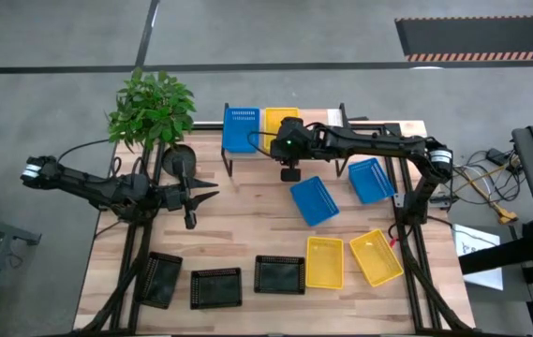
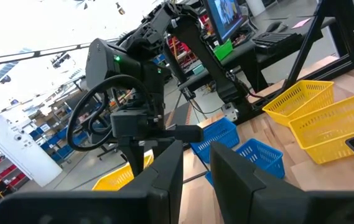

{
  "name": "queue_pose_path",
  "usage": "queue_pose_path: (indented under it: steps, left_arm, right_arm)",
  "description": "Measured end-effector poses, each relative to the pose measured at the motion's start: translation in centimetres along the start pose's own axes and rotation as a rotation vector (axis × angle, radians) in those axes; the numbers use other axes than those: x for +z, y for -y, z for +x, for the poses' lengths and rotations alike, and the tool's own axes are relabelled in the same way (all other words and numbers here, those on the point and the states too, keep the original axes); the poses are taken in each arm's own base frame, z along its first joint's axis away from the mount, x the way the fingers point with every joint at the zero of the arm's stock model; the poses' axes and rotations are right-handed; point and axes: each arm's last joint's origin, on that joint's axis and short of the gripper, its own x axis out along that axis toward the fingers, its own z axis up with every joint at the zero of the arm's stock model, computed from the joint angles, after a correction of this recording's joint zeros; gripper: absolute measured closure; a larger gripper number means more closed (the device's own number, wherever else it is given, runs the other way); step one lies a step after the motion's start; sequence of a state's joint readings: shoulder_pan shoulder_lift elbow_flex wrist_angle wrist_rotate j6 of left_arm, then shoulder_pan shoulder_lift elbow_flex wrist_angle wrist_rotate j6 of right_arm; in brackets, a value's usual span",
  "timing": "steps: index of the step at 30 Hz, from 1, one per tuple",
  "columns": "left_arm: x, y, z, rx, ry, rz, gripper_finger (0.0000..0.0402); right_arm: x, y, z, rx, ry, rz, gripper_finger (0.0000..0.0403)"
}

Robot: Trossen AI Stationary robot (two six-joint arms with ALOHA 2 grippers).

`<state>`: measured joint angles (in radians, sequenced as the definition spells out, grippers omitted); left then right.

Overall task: Stack baskets on shelf by color
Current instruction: Put the top yellow bin on the shelf, then stack the blue bin on top of the other blue bin on the shelf

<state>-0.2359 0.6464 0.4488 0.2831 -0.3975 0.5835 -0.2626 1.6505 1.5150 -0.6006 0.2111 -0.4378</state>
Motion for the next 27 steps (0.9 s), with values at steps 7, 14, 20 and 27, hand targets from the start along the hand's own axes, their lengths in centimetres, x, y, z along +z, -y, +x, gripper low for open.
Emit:
queue_pose_path:
  steps: [7,14,20,27]
  left_arm:
    - [0.0,0.0,0.0,0.0,0.0,0.0,0.0338]
    - [0.0,0.0,0.0,0.0,0.0,0.0,0.0338]
    - [0.0,0.0,0.0,0.0,0.0,0.0,0.0338]
    - [0.0,0.0,0.0,-0.001,0.0,0.0,0.0338]
  right_arm:
    - [0.0,0.0,-0.1,-0.002,0.005,0.02,0.025]
    - [0.5,0.4,-0.8,-0.013,0.03,0.036,0.0257]
    - [1.6,0.8,-1.9,-0.022,0.071,0.074,0.0261]
    - [3.7,0.1,-4.9,0.02,0.092,0.131,0.0261]
